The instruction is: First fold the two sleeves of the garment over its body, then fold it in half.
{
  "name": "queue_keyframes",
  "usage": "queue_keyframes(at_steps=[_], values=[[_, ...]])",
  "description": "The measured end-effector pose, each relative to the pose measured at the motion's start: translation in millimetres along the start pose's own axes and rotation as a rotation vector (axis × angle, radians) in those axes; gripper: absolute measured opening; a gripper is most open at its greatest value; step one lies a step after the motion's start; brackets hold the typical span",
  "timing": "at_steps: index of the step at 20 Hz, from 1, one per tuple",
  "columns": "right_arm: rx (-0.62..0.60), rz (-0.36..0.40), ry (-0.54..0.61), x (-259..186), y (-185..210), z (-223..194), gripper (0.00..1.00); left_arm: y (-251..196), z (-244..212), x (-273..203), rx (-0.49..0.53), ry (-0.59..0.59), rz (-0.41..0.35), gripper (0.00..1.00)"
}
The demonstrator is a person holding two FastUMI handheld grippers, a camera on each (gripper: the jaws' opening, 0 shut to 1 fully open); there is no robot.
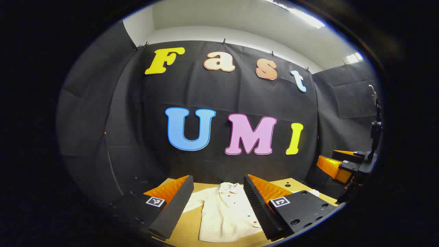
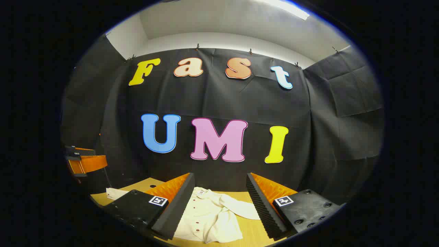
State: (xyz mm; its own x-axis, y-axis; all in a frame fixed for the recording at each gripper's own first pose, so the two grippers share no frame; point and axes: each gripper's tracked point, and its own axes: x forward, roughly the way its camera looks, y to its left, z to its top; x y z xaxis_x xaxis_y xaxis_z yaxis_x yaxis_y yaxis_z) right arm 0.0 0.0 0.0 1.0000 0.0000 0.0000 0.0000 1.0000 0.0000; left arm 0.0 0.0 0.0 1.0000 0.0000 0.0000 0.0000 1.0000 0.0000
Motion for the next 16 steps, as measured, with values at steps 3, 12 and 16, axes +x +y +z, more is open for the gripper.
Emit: queue_keyframes(at_steps=[3,12,16], values=[[0.003,-0.015,0.008,3,-5,-3,0.96,-1,-2,7,0.003,0.009,-0.007,0.95],[-0.004,-0.031,0.033,4,-13,-10,0.96,-7,-4,14,0.01,0.018,-0.032,0.95],[-0.009,-0.027,0.04,2,-15,-12,0.96,-8,-7,12,0.012,0.024,-0.035,0.95]])
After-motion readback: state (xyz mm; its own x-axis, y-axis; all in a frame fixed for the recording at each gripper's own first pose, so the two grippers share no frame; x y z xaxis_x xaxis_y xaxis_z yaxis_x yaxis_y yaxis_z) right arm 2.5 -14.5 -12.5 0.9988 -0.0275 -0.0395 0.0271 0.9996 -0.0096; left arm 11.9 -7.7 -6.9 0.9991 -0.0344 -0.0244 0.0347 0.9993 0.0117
